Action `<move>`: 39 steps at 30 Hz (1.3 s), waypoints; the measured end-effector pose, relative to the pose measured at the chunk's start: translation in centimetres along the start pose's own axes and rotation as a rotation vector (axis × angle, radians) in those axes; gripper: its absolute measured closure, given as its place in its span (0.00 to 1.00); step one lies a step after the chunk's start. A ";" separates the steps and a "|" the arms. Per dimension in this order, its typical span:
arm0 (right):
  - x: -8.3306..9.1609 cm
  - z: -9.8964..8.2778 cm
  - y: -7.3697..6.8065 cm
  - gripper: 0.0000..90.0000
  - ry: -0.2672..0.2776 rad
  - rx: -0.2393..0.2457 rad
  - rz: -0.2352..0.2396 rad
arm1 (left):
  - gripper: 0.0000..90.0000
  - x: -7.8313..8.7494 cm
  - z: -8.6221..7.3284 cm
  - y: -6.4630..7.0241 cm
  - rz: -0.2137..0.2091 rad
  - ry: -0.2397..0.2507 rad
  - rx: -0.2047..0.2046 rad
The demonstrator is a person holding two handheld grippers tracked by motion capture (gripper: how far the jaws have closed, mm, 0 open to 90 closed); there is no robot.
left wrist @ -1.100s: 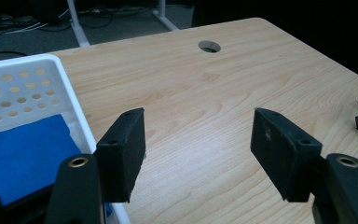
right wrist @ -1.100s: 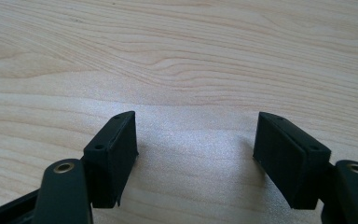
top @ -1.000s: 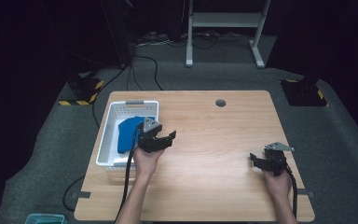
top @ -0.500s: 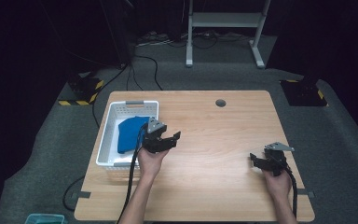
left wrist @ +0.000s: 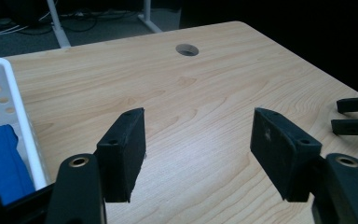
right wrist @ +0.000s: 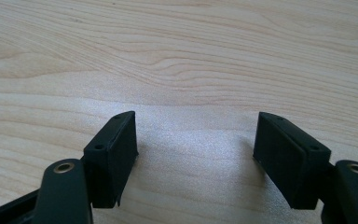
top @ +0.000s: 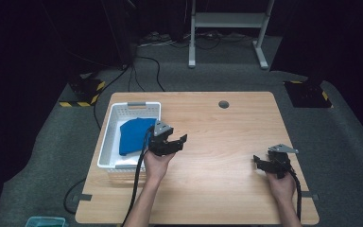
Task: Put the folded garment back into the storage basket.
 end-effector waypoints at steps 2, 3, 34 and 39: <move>0.0 0.0 0.0 0.33 0.000 0.000 0.000 | 0.40 -0.1 -0.1 0.0 -0.001 -0.005 -0.001; 0.0 0.0 0.0 0.34 0.000 0.000 0.000 | 0.40 -0.1 -0.2 0.1 0.000 -0.005 -0.001; 0.0 0.0 0.0 0.33 0.000 0.000 0.000 | 0.40 -1.8 -2.3 0.3 -0.012 -0.040 0.024; 0.0 0.0 0.0 0.33 0.000 0.000 0.000 | 0.40 -2.1 -2.7 0.3 -0.020 -0.049 0.025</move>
Point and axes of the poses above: each handheld gripper's, and its own axes: x roughly backward along the jaws, z roughly out of its top, y roughly to its right, the point moved 1 cm from there along -x, roughly forward along the jaws, and after that the axes turned 11 degrees about x, right-handed, at the moved point
